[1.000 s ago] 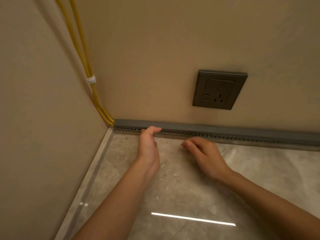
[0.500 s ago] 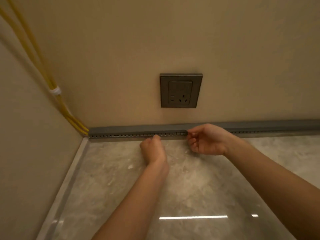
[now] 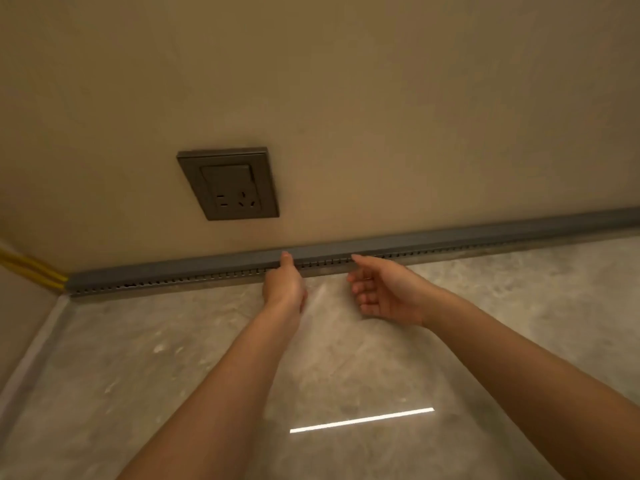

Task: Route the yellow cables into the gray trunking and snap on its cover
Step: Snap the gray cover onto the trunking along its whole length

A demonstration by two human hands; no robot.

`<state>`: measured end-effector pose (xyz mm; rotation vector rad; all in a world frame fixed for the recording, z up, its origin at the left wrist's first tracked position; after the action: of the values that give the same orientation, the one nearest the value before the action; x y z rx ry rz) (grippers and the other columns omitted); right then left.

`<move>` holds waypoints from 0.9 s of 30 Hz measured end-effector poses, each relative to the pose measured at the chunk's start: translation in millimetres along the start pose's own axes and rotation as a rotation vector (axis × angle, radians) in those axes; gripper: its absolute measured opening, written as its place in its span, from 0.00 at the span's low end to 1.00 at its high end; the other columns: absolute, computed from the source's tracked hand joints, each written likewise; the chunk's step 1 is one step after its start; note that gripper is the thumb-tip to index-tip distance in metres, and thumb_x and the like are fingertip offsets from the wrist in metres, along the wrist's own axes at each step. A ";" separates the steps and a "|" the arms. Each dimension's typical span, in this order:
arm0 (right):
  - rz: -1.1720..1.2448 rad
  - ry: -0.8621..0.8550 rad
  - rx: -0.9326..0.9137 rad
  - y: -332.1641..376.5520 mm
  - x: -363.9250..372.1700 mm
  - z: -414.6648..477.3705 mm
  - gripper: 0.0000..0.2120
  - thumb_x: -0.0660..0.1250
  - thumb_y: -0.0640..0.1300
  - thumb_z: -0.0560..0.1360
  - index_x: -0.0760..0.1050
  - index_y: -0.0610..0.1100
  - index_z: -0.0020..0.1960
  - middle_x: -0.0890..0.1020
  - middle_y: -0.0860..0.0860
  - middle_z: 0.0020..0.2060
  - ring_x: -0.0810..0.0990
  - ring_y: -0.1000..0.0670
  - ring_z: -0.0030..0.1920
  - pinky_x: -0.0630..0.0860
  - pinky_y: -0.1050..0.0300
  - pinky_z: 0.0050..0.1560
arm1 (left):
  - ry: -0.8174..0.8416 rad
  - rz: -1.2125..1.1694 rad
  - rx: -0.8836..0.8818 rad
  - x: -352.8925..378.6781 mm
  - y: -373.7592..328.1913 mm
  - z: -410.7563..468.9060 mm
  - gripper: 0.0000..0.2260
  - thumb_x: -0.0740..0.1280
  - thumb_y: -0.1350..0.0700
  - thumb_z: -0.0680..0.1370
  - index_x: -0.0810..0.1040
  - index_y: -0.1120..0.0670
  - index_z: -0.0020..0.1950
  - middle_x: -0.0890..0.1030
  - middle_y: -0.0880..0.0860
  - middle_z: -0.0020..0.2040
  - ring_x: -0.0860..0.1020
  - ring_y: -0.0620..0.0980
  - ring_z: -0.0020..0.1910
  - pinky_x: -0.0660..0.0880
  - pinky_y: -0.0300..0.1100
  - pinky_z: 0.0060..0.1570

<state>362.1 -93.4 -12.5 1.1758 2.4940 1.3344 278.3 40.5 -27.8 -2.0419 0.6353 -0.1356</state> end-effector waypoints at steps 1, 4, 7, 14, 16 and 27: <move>0.031 -0.019 -0.009 -0.3 -13.6 -5.3 0.17 0.61 0.54 0.77 0.74 0.41 0.39 0.75 0.49 0.26 0.73 0.53 0.24 0.72 0.63 0.26 | -0.029 -0.010 -0.018 1.7 0.5 1.8 0.23 0.53 0.43 0.81 0.73 0.62 0.55 0.77 0.62 0.38 0.67 0.52 0.25 0.60 0.39 0.24; 0.108 -0.091 -0.044 4.3 -60.8 -21.1 0.19 0.61 0.56 0.76 0.74 0.39 0.45 0.77 0.47 0.28 0.76 0.52 0.27 0.76 0.61 0.29 | -0.121 -0.078 -0.041 7.9 -0.6 3.5 0.23 0.54 0.43 0.81 0.71 0.61 0.62 0.74 0.64 0.64 0.76 0.58 0.36 0.72 0.45 0.34; 0.141 -0.145 -0.056 13.3 -104.7 -33.6 0.20 0.61 0.57 0.76 0.74 0.38 0.47 0.78 0.46 0.34 0.77 0.51 0.32 0.78 0.61 0.32 | -0.208 -0.140 -0.054 16.2 -4.9 -3.9 0.22 0.53 0.45 0.81 0.70 0.60 0.65 0.72 0.64 0.64 0.79 0.61 0.43 0.73 0.44 0.35; 0.272 -0.070 -0.004 40.7 -146.3 -37.3 0.14 0.59 0.47 0.80 0.72 0.34 0.48 0.78 0.42 0.39 0.76 0.49 0.39 0.80 0.59 0.34 | -0.322 -0.257 -0.063 36.5 -3.3 -13.1 0.25 0.49 0.43 0.82 0.67 0.61 0.67 0.77 0.62 0.57 0.69 0.51 0.26 0.69 0.43 0.25; 0.302 -0.015 0.026 45.0 -150.2 -37.0 0.10 0.59 0.42 0.79 0.71 0.35 0.47 0.78 0.42 0.39 0.76 0.49 0.38 0.79 0.59 0.34 | -0.286 -0.237 -0.070 49.8 1.7 -18.0 0.27 0.48 0.42 0.81 0.70 0.62 0.63 0.76 0.59 0.41 0.67 0.51 0.26 0.67 0.41 0.24; 0.213 0.175 0.038 42.4 -177.4 -37.4 0.10 0.64 0.45 0.74 0.75 0.36 0.45 0.77 0.46 0.33 0.74 0.52 0.34 0.75 0.62 0.36 | 0.314 -0.042 -0.032 221.7 14.3 -94.5 0.23 0.53 0.43 0.81 0.70 0.55 0.33 0.68 0.50 0.19 0.64 0.46 0.14 0.59 0.30 0.20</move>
<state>496.9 -221.7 -6.0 1.4258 2.5828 1.5079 430.8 -146.6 -23.8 -2.0836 0.7909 -0.4799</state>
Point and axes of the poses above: each hand's wrist, its own z-axis towards the middle knuckle, its own x-axis out of the palm, y = z × x, the point moved 2 cm from there along z, towards the middle knuckle
